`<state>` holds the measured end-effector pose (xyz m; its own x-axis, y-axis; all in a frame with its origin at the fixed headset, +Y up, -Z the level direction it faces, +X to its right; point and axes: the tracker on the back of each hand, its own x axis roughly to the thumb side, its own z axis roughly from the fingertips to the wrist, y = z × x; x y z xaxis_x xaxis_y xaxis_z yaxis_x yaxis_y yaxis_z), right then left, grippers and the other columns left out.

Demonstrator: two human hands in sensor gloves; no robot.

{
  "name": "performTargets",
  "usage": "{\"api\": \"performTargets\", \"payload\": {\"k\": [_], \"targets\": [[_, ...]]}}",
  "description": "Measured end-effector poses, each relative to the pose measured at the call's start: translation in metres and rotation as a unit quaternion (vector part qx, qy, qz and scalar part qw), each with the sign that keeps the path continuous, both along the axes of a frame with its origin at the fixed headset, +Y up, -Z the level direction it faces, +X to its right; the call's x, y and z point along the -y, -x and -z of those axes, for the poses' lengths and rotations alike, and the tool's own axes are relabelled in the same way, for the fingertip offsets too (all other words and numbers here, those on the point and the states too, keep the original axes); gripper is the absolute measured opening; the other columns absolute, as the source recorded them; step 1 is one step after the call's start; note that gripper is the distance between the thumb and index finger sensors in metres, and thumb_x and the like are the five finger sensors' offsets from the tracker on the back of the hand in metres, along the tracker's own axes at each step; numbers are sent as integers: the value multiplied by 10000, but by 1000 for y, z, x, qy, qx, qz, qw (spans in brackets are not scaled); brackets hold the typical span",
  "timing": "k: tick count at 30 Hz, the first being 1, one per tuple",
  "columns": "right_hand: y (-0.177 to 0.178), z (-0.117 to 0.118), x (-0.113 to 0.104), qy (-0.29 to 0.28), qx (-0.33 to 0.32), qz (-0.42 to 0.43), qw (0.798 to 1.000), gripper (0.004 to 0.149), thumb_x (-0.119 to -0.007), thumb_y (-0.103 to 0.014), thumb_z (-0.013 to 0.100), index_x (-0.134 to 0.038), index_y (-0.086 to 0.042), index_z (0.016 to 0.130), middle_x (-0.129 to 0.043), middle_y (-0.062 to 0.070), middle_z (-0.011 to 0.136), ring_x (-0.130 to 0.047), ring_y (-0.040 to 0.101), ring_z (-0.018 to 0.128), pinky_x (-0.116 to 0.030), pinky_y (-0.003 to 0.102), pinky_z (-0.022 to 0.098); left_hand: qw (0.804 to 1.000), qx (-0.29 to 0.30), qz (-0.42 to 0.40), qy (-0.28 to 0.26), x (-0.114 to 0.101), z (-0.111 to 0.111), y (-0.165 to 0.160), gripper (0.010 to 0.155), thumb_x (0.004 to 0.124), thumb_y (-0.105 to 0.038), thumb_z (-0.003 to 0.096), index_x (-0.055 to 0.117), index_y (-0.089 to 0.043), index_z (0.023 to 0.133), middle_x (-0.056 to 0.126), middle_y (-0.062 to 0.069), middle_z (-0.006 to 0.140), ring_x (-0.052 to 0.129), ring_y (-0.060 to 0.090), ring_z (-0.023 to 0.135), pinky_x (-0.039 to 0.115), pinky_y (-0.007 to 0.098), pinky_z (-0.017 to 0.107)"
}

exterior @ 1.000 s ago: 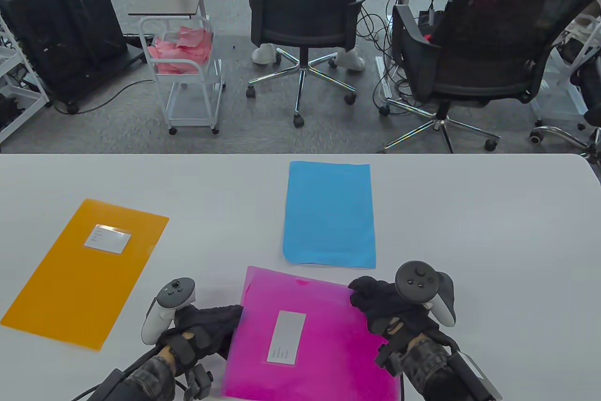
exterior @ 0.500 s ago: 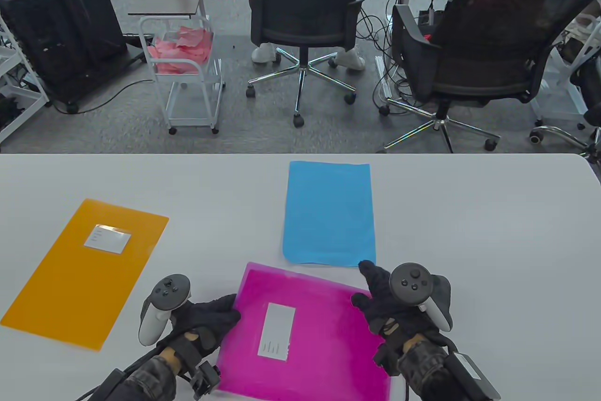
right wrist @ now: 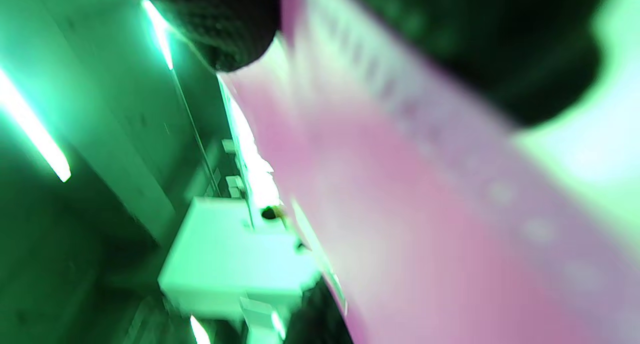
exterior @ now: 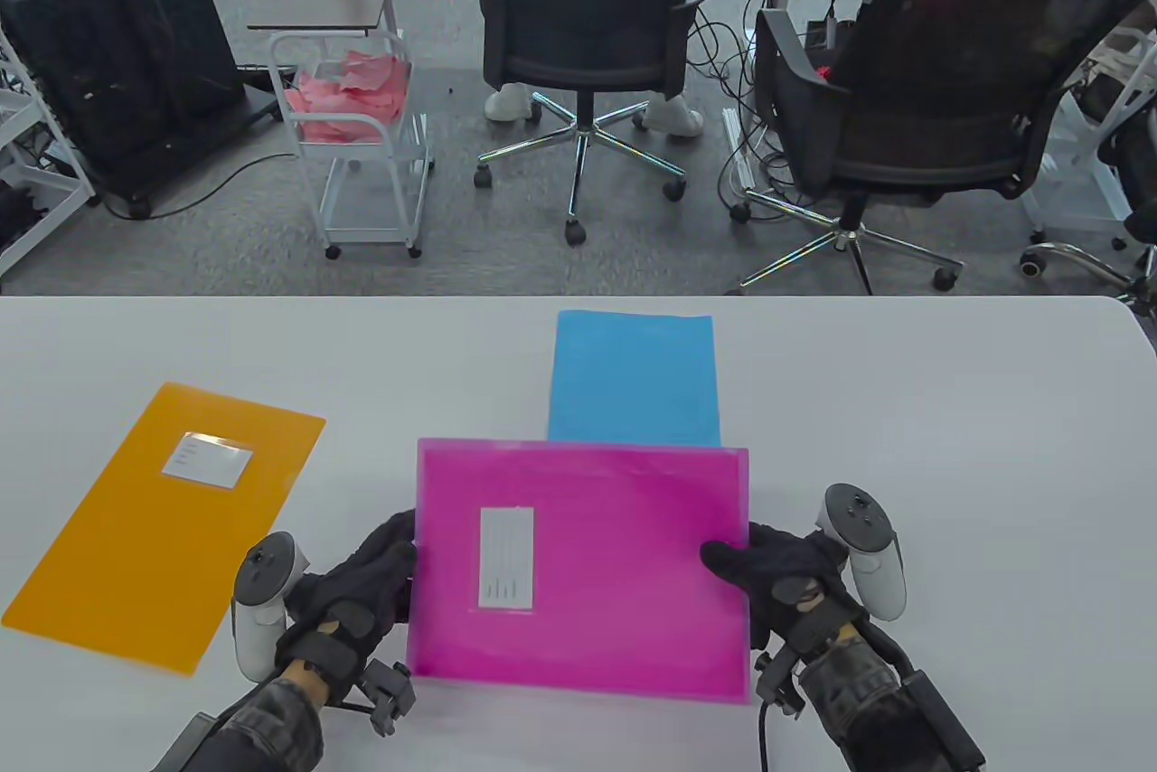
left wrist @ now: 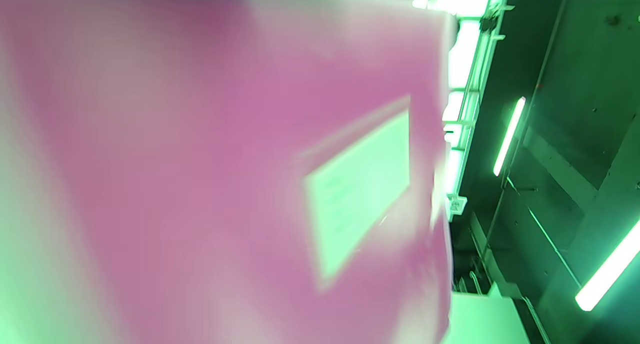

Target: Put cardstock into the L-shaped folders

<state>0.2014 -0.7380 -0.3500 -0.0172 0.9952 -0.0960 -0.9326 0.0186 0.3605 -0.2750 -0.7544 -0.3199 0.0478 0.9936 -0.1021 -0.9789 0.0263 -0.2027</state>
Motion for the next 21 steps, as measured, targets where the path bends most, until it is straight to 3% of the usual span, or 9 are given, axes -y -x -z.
{"api": "performTargets", "payload": {"k": [3,8,10,13,15,18,21], "targets": [[-34,-6,12,16,167,78,983,490,-741,-412,436,-656,-125,824,-948,157,446,-989,193,106,-868,300,15,996,-5,82,-21,-2,2,13,693,633,-468,528,351,-129,1062,711,202,972,960,433,740,743,590,529],[-92,-28,34,86,391,138,906,514,-701,-414,466,-568,-124,869,-908,180,550,-1010,232,255,-897,342,135,996,-36,82,-21,-3,4,27,687,635,-447,526,352,-124,1062,713,215,967,964,447,726,742,597,520],[-108,-36,41,118,439,153,878,514,-692,-417,467,-558,-131,873,-902,177,563,-1008,233,272,-897,344,149,995,-47,88,-24,-4,5,33,688,638,-449,525,358,-122,1062,717,219,963,967,448,721,743,597,517],[-118,-46,49,184,462,164,852,543,-673,-423,471,-508,-117,888,-878,185,597,-1000,251,318,-895,362,184,990,-65,121,-29,-5,4,43,701,639,-467,525,353,-120,1062,718,219,962,971,446,718,746,596,512],[-117,-51,52,238,479,151,831,661,-673,-432,469,-378,-24,896,-834,204,640,-990,266,366,-892,376,209,987,-78,135,-27,-5,4,48,708,639,-475,525,346,-119,1062,716,221,963,970,447,718,746,596,512],[-116,-53,53,262,467,135,833,884,-667,-504,471,-68,9,869,-542,306,825,-858,356,582,-824,445,361,983,-108,148,-27,-5,4,57,722,644,-485,522,341,-113,1061,710,231,962,964,461,718,741,602,511],[-115,-55,46,276,439,103,849,988,-640,-547,480,107,13,801,-204,368,897,-614,437,785,-739,463,466,977,-132,162,-33,-9,3,65,721,646,-479,521,338,-112,1060,703,232,966,954,471,726,736,608,512]]}}
